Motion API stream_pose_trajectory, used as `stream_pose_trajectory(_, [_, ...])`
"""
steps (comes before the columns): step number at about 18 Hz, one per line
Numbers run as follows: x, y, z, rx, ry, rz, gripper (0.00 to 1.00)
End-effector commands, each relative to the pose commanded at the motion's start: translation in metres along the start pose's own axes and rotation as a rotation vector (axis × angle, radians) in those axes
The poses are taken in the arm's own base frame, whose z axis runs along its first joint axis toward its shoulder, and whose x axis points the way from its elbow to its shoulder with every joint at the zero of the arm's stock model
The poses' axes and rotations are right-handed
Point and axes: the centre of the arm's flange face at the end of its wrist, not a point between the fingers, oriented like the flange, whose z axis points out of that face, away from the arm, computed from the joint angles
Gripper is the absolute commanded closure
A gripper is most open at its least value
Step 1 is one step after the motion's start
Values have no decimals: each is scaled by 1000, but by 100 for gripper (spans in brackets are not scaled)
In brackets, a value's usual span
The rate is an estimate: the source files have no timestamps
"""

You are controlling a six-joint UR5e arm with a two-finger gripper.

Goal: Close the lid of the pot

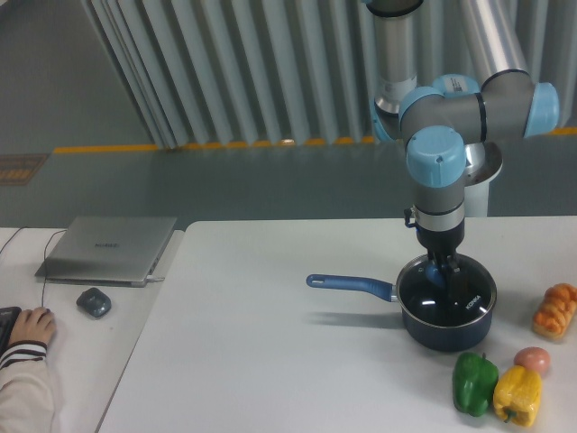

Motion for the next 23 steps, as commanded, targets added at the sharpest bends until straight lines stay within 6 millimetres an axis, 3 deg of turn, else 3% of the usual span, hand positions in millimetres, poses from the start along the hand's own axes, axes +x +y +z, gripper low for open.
stream_pose_trajectory(6, [-3, -3, -57, 28, -95, 11, 0])
stream_pose_trajectory(10, [4, -18, -64, 24, -112, 41, 0])
stream_pose_trajectory(16, [22, -20, -86, 48, -142, 52, 0])
stream_pose_trajectory(23, [32, -19, -89, 70, -130, 83, 0])
